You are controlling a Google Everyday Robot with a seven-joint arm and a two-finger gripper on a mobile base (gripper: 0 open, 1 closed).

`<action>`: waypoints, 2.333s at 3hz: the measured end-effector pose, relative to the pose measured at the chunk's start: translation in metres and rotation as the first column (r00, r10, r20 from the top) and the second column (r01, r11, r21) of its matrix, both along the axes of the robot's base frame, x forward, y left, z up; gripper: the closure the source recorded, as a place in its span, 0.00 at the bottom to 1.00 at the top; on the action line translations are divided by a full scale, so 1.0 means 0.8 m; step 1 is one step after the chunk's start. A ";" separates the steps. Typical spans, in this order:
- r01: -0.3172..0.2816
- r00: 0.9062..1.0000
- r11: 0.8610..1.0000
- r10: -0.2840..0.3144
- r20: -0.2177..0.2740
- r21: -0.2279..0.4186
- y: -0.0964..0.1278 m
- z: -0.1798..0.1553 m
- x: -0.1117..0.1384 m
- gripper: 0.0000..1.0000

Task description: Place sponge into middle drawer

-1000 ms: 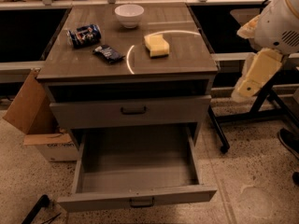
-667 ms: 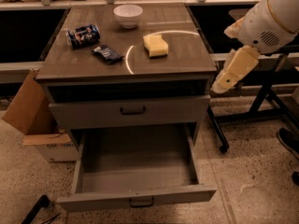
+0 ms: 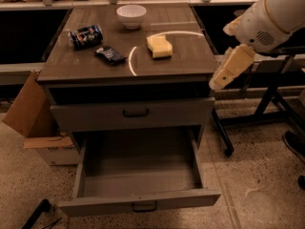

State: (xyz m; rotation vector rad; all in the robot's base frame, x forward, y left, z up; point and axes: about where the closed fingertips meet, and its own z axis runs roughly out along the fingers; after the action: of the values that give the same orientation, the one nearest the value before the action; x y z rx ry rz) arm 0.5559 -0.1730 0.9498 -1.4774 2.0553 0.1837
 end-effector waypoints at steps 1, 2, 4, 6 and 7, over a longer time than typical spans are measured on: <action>0.001 1.000 0.998 -0.002 0.025 0.057 0.017 -0.006 0.048 0.00; 0.012 1.000 0.992 -0.015 0.022 0.123 0.039 -0.021 0.098 0.00; 0.139 0.990 0.961 -0.139 -0.017 0.240 0.073 -0.055 0.176 0.00; 0.140 0.990 0.958 -0.143 -0.009 0.250 0.078 -0.065 0.199 0.00; 0.149 0.988 0.951 -0.154 -0.002 0.270 0.087 -0.078 0.233 0.00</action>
Offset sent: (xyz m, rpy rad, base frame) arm 0.1289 0.0515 -0.0321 0.2131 -0.0085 -0.0478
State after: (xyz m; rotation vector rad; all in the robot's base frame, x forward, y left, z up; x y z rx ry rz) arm 0.7422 -0.1032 0.8874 -1.1475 2.0261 0.3709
